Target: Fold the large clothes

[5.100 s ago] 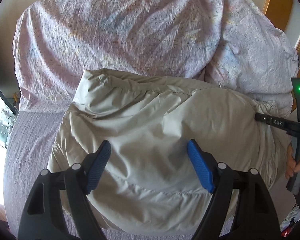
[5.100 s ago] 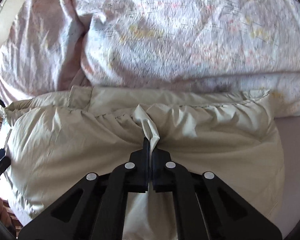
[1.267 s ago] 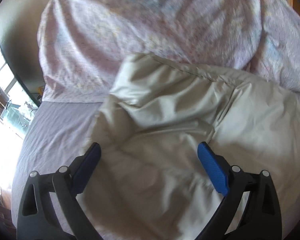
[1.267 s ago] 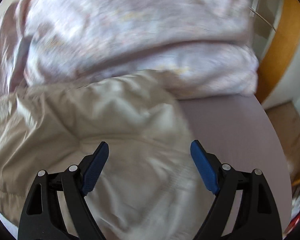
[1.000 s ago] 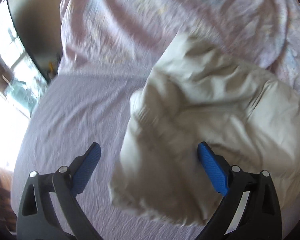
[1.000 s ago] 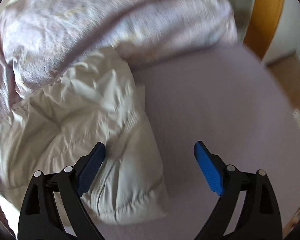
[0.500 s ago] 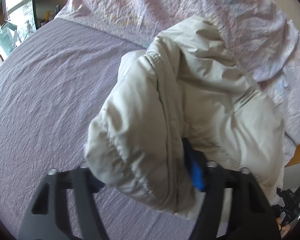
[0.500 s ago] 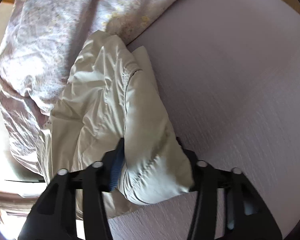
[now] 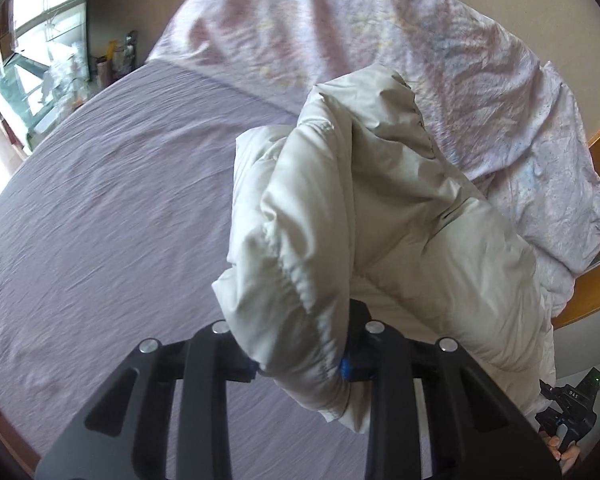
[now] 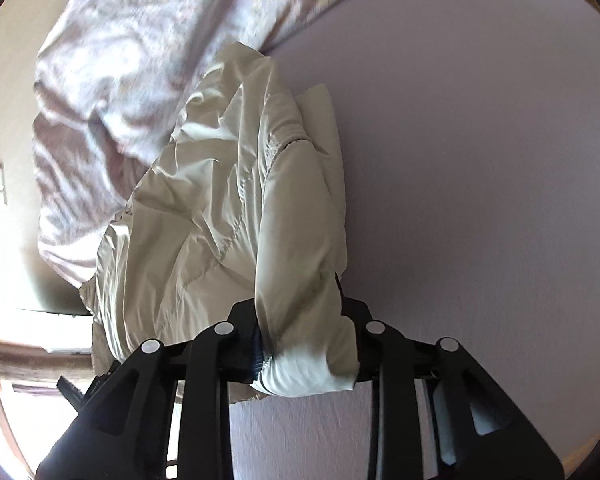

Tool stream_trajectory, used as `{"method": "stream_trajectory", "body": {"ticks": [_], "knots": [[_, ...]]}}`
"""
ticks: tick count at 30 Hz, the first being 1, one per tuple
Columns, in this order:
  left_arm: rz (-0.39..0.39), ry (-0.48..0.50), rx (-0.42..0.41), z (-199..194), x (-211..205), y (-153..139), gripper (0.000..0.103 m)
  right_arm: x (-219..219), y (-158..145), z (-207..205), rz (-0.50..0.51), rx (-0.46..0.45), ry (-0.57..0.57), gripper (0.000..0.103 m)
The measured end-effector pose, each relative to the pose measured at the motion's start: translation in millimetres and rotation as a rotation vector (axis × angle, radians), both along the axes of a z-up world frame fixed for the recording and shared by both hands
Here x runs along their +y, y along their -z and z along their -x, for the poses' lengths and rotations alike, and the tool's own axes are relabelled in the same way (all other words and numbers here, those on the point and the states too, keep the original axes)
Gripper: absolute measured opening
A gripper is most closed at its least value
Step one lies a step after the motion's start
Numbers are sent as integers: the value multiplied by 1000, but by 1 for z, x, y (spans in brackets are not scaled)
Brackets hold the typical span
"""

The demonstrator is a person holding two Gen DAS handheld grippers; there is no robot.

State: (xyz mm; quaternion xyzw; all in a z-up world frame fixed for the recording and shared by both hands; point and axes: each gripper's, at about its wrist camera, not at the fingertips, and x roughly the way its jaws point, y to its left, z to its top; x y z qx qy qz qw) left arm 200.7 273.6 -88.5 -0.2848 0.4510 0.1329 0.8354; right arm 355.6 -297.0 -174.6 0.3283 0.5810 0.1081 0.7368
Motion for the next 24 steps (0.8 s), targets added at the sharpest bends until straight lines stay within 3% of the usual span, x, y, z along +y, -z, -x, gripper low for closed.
{"method": "stream_trajectory", "body": {"ticks": [6, 9, 11, 12, 14, 15, 19, 24], "knots": [[1, -23, 30, 50, 18, -3, 28, 14, 2, 35, -23, 8, -28, 28], [-6, -25, 39, 64, 21, -5, 29, 21, -2, 47, 12, -4, -58, 29], [0, -24, 46, 69, 23, -1, 32, 31, -6, 43, 79, -20, -71, 35], [3, -29, 53, 69, 23, 1, 34, 35, -12, 41, 146, -34, -72, 45], [2, -43, 67, 69, 24, 4, 40, 38, -32, 43, 327, -95, -58, 57], [2, -50, 69, 70, 24, 5, 41, 40, -41, 42, 364, -128, -56, 60], [4, -67, 88, 70, 27, 11, 62, 54, -60, 32, 378, -188, -79, 61], [4, -78, 107, 67, 27, 16, 74, 103, -62, 25, 350, -233, -194, 60]]}}
